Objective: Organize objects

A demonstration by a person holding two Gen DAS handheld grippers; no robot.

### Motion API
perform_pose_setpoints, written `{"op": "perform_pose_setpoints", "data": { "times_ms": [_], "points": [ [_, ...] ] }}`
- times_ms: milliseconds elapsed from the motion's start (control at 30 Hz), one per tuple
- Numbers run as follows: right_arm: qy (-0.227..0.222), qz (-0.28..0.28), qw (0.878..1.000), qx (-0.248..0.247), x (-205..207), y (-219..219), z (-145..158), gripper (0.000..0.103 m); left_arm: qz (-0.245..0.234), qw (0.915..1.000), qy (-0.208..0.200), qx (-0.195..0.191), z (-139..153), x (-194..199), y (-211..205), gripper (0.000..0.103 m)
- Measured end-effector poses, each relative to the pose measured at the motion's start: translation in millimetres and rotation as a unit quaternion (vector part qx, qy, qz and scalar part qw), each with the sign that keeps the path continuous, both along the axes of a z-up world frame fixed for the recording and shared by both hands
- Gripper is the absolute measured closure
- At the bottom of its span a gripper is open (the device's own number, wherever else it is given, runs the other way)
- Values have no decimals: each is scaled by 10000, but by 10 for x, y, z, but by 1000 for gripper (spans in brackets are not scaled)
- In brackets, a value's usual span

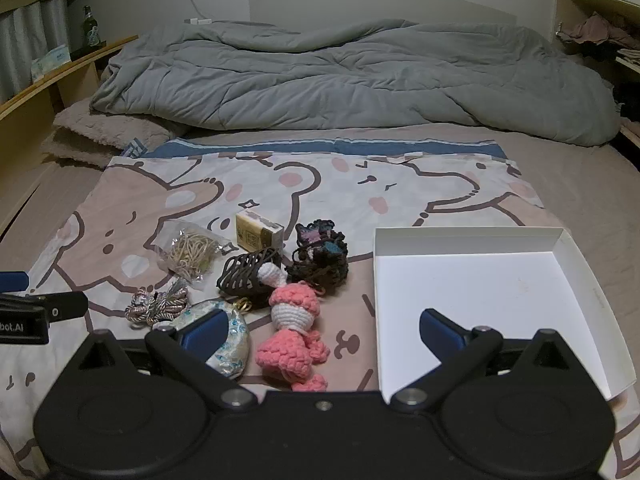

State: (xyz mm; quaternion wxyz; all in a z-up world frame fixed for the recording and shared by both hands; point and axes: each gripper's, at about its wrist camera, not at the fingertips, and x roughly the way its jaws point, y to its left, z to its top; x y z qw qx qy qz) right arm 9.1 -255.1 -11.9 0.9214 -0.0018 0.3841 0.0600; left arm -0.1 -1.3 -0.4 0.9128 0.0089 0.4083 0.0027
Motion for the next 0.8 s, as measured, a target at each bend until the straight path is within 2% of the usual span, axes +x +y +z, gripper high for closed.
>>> {"op": "perform_pose_setpoints", "data": {
  "times_ms": [800],
  "points": [
    [10, 5, 10000, -7, 6, -2, 8, 0, -11, 10000, 29, -52, 7, 3, -28, 0]
  ]
}}
